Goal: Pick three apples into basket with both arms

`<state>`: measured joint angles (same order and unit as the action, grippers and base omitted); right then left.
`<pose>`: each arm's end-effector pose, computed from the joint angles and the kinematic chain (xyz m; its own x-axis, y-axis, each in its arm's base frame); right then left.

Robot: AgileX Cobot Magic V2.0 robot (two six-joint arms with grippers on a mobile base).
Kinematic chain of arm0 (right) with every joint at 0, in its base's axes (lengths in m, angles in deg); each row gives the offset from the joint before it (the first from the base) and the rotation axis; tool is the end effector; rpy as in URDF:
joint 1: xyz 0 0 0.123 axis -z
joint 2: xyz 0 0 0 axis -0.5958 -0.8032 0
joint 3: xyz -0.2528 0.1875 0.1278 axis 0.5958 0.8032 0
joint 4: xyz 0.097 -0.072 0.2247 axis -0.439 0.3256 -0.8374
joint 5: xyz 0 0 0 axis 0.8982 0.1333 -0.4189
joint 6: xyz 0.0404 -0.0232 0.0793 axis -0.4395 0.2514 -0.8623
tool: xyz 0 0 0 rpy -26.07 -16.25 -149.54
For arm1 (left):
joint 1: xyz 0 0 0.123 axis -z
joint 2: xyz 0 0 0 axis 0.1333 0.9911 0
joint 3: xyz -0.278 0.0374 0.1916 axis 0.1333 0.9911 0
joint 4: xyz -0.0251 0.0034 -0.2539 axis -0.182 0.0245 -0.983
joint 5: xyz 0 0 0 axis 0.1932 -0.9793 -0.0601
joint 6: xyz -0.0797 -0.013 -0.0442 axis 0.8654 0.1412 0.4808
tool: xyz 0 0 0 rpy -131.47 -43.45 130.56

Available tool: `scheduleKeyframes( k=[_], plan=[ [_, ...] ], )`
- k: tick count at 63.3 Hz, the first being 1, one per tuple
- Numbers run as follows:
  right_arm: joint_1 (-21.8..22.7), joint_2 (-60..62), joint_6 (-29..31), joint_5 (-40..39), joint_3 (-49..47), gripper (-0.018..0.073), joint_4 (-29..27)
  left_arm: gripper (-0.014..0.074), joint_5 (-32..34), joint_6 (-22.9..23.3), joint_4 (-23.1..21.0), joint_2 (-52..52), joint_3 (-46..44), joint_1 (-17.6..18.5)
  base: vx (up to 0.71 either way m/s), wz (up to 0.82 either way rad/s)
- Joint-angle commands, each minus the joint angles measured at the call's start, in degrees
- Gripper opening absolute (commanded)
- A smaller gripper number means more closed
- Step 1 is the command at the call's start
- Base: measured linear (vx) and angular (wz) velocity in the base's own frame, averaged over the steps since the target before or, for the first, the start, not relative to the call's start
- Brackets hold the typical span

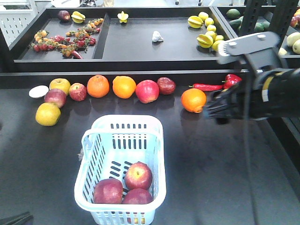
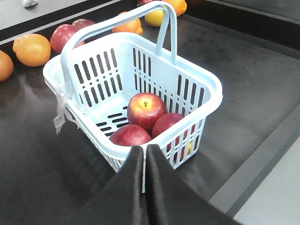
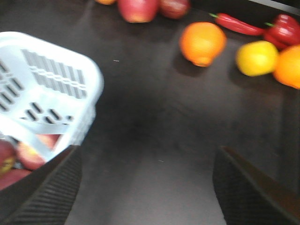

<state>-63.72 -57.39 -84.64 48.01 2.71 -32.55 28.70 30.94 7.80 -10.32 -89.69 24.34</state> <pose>0.2367 0.0999 0.4002 -0.6544 -0.2581 -0.7107 -0.2716 0.9574 -0.0976 0.0208 -0.0211 0.2450 -0.3181 0.2163 -0.9231 0.5921 0.8057 -0.0152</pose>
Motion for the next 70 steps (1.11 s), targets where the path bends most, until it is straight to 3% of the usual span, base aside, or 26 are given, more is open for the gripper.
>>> scheduleKeyframes(
  k=[1, 12, 22, 31, 59, 70],
  plan=[
    [5.01, 3.34, 2.58, -2.67, -0.13, 0.055, -0.69, -0.0006, 3.91, 0.44, -0.78, 0.4, -1.64, 0.13, 0.0, 0.0],
    [15.05, 7.55, 4.62, -7.2, 6.06, 0.055, -2.55, -0.0006, 3.91, 0.44, -0.78, 0.4, -1.64, 0.13, 0.0, 0.0],
    [20.35, 13.92, 7.69, -13.77, 14.65, 0.055, -7.94, -0.0006, 3.91, 0.44, -0.78, 0.4, -1.64, 0.13, 0.0, 0.0],
    [20.71, 21.74, 10.22, -15.8, 22.15, 0.055, -11.41, -0.0006, 3.91, 0.44, -0.78, 0.4, -1.64, 0.13, 0.0, 0.0],
    [20.71, 52.43, 12.33, -16.85, 40.31, 0.055, -14.12, -0.0006, 3.91, 0.44, -0.78, 0.4, -1.64, 0.13, 0.0, 0.0],
    [20.71, 58.26, 12.33, -17.59, 45.35, 0.055, -15.12, -0.0006, 3.91, 0.44, -0.78, 0.4, -1.64, 0.13, 0.0, 0.0]
  ],
)
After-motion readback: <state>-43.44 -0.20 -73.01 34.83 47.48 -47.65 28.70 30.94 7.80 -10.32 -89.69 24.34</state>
